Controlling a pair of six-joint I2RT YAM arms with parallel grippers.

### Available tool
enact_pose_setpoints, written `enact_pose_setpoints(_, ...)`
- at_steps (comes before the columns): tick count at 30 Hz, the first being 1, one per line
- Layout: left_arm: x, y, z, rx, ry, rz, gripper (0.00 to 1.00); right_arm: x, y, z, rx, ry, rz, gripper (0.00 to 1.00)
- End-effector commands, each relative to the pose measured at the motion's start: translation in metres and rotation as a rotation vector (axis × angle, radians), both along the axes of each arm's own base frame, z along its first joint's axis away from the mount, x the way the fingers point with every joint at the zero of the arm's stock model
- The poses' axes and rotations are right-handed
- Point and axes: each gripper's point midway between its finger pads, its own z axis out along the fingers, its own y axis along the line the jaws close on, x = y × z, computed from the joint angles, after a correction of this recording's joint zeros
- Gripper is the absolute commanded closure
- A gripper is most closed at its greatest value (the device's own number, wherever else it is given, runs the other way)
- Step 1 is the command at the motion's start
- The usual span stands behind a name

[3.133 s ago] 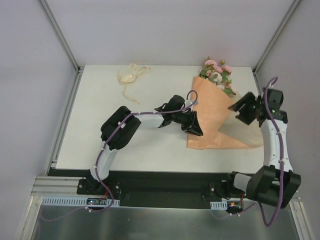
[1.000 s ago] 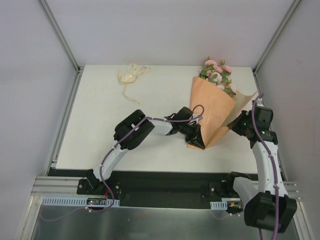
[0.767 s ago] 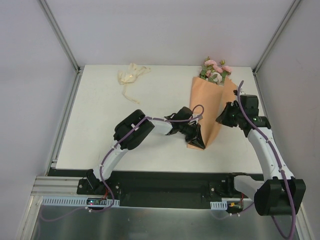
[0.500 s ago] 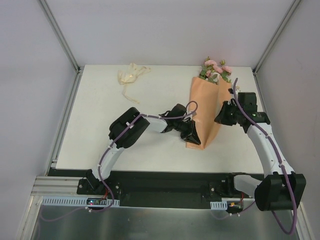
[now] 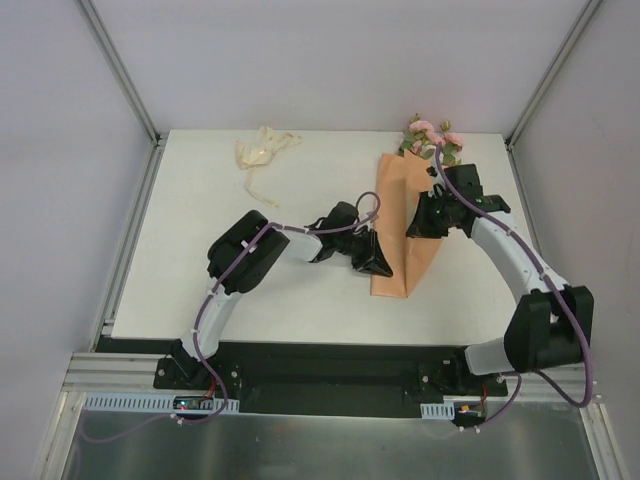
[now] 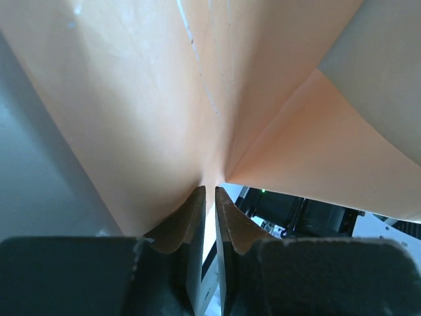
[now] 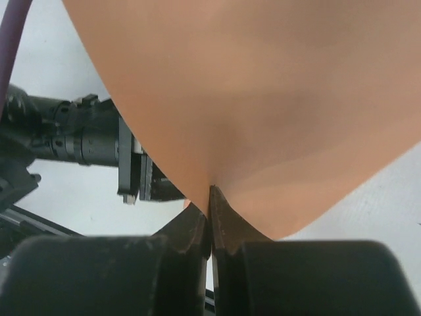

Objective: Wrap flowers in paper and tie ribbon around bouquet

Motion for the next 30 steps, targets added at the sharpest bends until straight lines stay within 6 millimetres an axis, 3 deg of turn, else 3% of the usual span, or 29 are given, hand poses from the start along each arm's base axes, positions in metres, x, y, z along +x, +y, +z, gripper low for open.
enact_pose_setpoints(1, 0.007, -0.005, 0.017, -0.070, -0.070, 0.004, 0.89, 0.023, 0.029, -0.001, 0.050, 0.051, -0.009, 0.94)
enact_pose_setpoints(4, 0.009, -0.005, 0.026, -0.096, -0.082, 0.007, 0.89, 0.033, 0.037, -0.019, 0.055, 0.138, -0.025, 0.94)
enact_pose_setpoints(6, 0.008, 0.002, 0.037, -0.128, -0.109, 0.017, 0.89, 0.037, 0.041, -0.037, 0.054, 0.204, -0.040, 0.93)
enact_pose_setpoints(8, 0.006, 0.014, 0.039, -0.128, -0.118, 0.033, 0.87, 0.043, 0.045, -0.043, 0.055, 0.217, -0.038, 0.93)
enact_pose_setpoints(9, 0.005, 0.016, 0.058, -0.172, -0.165, 0.025, 0.79, 0.045, 0.047, -0.047, 0.056, 0.230, -0.043, 0.93)
enact_pose_setpoints(12, -0.003, 0.038, 0.080, -0.238, -0.207, 0.039, 0.69, 0.053, 0.047, -0.068, 0.037, 0.279, -0.069, 0.90)
enact_pose_setpoints(13, 0.003, 0.044, 0.091, -0.253, -0.228, 0.064, 0.68, 0.054, 0.049, -0.069, 0.042, 0.282, -0.070, 0.89)
enact_pose_setpoints(15, 0.009, 0.054, 0.092, -0.235, -0.239, 0.089, 0.64, 0.056, 0.052, -0.072, 0.058, 0.292, -0.064, 0.83)
enact_pose_setpoints(17, 0.028, 0.065, 0.089, -0.175, -0.261, 0.125, 0.62, 0.052, 0.055, -0.073, 0.071, 0.302, -0.052, 0.78)
enact_pose_setpoints(20, 0.055, 0.071, 0.076, -0.083, -0.231, 0.138, 0.56, 0.042, 0.052, -0.071, 0.078, 0.293, -0.049, 0.62)
enact_pose_setpoints(21, 0.065, 0.068, 0.081, -0.055, -0.213, 0.132, 0.48, 0.040, 0.051, -0.070, 0.075, 0.281, -0.047, 0.55)
enact_pose_setpoints(22, 0.073, 0.068, 0.066, -0.021, -0.189, 0.123, 0.47, 0.039, 0.050, -0.065, 0.075, 0.262, -0.044, 0.52)
enact_pose_setpoints(23, 0.079, 0.067, 0.061, 0.000, -0.203, 0.111, 0.46, 0.035, 0.050, -0.069, 0.072, 0.266, -0.040, 0.50)
enact_pose_setpoints(24, 0.096, 0.063, 0.073, -0.017, -0.235, 0.116, 0.46, 0.034, 0.049, -0.069, 0.073, 0.263, -0.036, 0.50)
enact_pose_setpoints(25, 0.102, 0.062, 0.056, 0.005, -0.207, 0.118, 0.45, 0.032, 0.049, -0.070, 0.073, 0.266, -0.033, 0.49)
enact_pose_setpoints(27, 0.123, 0.059, 0.060, -0.008, -0.232, 0.135, 0.43, 0.029, 0.048, -0.072, 0.075, 0.273, -0.032, 0.48)
enact_pose_setpoints(29, 0.133, 0.059, 0.044, 0.011, -0.201, 0.138, 0.38, 0.026, 0.049, -0.069, 0.086, 0.266, -0.025, 0.48)
enact_pose_setpoints(30, 0.141, 0.054, 0.051, -0.006, -0.211, 0.136, 0.37, 0.023, 0.048, -0.071, 0.089, 0.270, -0.024, 0.48)
